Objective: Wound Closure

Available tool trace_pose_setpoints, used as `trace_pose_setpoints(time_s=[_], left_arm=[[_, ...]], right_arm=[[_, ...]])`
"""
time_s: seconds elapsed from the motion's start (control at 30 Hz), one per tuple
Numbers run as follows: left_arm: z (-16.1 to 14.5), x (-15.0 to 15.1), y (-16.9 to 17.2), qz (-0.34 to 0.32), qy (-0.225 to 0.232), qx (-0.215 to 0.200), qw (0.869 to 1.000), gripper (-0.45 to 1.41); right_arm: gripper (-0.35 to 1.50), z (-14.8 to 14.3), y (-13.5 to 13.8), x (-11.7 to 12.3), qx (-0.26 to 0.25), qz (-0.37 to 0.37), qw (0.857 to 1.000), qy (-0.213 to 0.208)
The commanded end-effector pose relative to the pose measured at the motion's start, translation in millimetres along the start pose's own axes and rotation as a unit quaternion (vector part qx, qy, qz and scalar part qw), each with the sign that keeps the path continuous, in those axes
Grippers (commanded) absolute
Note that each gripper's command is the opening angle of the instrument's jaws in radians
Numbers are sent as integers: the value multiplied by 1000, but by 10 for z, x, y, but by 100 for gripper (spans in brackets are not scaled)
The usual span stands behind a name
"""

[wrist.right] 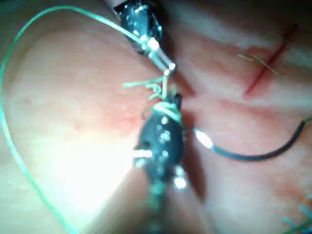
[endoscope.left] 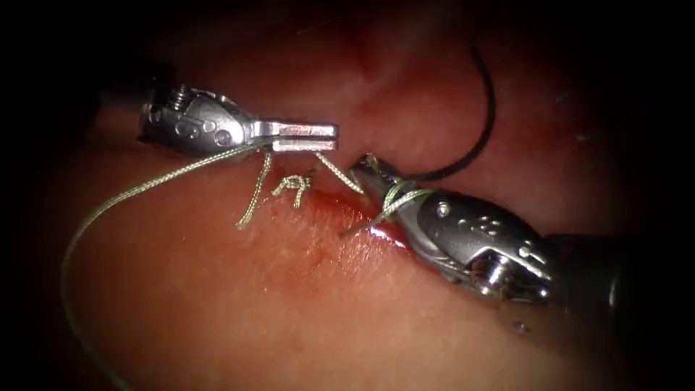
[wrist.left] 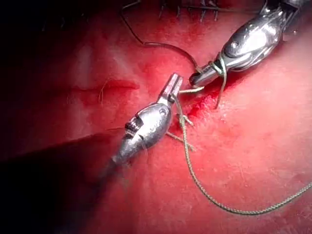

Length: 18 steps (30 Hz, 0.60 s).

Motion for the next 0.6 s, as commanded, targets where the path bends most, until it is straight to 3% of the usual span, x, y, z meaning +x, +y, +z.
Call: trace_pose_setpoints(time_s=[0.03, 0.23, 0.3, 0.6], left_arm=[[7, -7, -1, 3, 1, -1, 1000, -45], [35, -32, -47, -14, -24, 4, 1000, -45], [49, -48, -78, -23, -36, 9, 999, -45], [64, -79, -127, -28, -62, 20, 998, -45]], right_arm=[[-35, 9, -5, -2, 0, -4, 1000, 0], [-35, 9, -19, -2, -6, -23, 1000, -9], [-35, 4, -34, -2, -4, -33, 999, -11], [-35, -12, -71, -13, 8, -41, 999, -23]])
